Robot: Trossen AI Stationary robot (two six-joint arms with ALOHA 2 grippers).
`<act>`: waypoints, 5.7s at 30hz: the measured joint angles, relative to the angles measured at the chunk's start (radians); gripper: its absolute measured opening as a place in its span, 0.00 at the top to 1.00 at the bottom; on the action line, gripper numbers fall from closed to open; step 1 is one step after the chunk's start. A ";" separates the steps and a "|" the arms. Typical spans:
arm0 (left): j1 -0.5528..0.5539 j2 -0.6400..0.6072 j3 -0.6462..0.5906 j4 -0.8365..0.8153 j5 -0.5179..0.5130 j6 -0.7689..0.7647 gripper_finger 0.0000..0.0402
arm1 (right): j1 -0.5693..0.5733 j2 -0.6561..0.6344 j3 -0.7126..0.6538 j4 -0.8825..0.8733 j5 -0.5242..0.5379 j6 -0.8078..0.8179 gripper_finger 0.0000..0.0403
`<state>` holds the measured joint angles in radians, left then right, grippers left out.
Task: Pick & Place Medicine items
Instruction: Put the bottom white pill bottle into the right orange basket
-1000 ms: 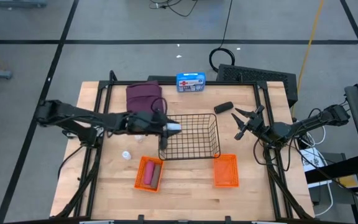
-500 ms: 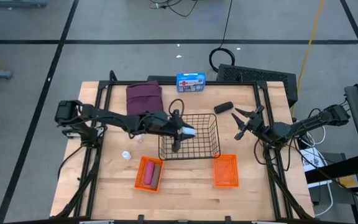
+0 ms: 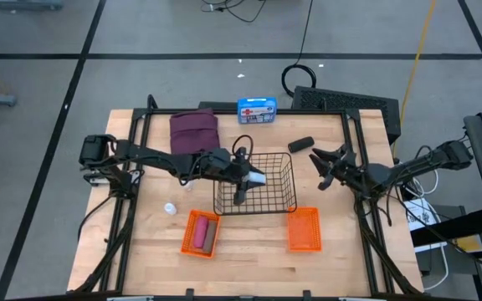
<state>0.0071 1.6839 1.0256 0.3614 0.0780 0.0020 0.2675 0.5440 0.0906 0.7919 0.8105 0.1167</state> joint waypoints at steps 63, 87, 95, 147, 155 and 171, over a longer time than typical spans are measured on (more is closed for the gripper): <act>-0.056 -0.083 -0.002 0.097 -0.222 0.298 0.46 | -0.358 0.848 0.415 0.339 -1.074 0.492 0.66; -0.062 -0.228 -0.001 0.035 -0.066 0.100 0.42 | -0.217 0.829 0.383 0.478 -0.887 -0.443 0.66; -0.081 -0.232 -0.001 0.056 -0.008 0.150 0.42 | -0.213 0.830 0.383 0.631 -0.890 -0.443 0.66; -0.076 -0.036 0.078 0.478 0.014 0.197 0.65 | -0.215 0.829 0.519 0.523 -0.936 -0.367 0.49; -0.076 -0.132 0.076 0.130 -0.154 0.196 0.66 | -0.218 0.749 0.411 0.452 -0.827 -0.360 0.42; -0.077 -0.063 0.077 -0.083 -0.235 0.097 0.67 | -0.237 0.509 0.628 -0.559 -0.624 -0.162 0.47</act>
<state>-0.0696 1.6210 1.1027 0.2784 -0.1568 0.0992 0.0300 1.0534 0.7188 0.2330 0.1861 -0.0454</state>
